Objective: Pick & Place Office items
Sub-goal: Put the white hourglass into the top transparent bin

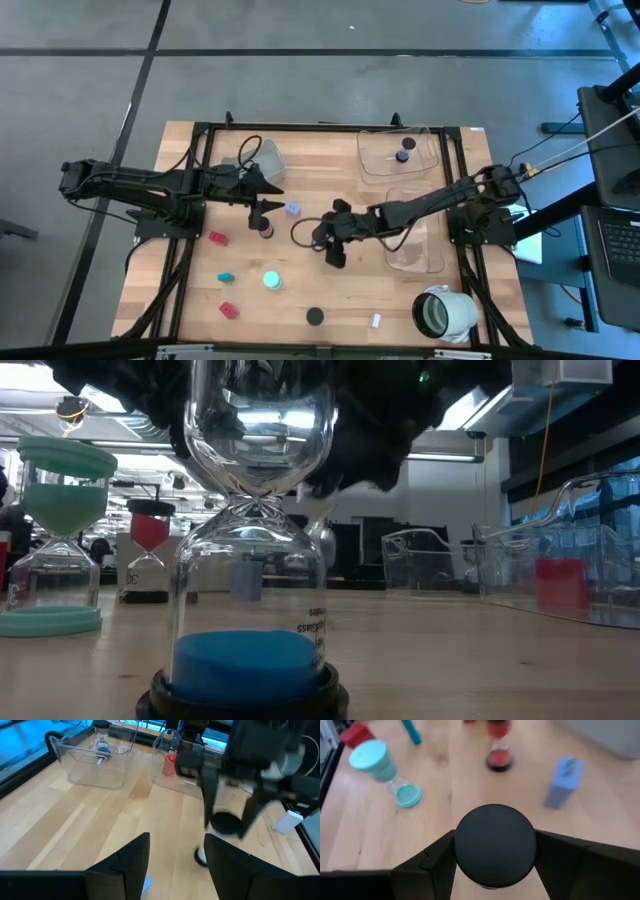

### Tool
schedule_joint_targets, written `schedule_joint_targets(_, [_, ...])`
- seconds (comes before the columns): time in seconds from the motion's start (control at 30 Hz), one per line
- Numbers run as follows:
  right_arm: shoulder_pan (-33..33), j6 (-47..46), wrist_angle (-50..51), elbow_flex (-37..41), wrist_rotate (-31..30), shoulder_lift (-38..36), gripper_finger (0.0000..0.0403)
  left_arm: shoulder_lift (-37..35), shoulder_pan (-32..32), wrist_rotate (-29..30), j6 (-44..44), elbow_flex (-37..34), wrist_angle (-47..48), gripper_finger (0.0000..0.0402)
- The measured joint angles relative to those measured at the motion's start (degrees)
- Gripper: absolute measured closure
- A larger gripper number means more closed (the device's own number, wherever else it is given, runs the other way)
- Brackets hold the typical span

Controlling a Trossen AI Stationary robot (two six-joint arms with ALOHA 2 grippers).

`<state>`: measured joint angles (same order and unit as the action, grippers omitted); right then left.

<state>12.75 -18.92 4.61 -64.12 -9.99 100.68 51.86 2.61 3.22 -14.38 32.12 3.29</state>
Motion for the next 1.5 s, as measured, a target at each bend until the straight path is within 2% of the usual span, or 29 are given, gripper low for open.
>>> schedule_joint_targets(0.47, [-11.78, 1.36, 24.07, 0.0, -17.99, -22.3, 0.019, 0.0, 0.0, 0.0, 0.16, 0.0, 0.39, 0.0217])
schedule_joint_targets(0.6, [-15.75, 0.52, 28.7, 0.09, -22.84, -24.63, 0.019, 0.0, 0.0, 0.33, 1.58, 0.0, 0.39, 0.0217])
schedule_joint_targets(0.77, [-22.38, -0.05, 29.45, 3.93, -23.41, -25.48, 0.019, 0.0, 0.0, 0.37, 3.14, 0.0, 1.36, 0.0217])
schedule_joint_targets(0.93, [-29.61, -2.87, 26.44, 9.85, -22.46, -25.48, 0.019, 0.0, 0.0, 0.42, 3.15, 0.0, 3.08, 0.0217])
schedule_joint_targets(1.17, [-36.8, -4.79, 12.89, 18.78, -18.29, -25.48, 0.019, 0.0, 0.01, 2.27, 3.14, -0.02, 3.43, 0.0217])
schedule_joint_targets(1.5, [-40.26, -7.22, 3.4, 26.79, -18.35, -25.48, 0.019, 0.0, 0.02, 3.99, 3.15, 0.0, 3.41, 0.0217])
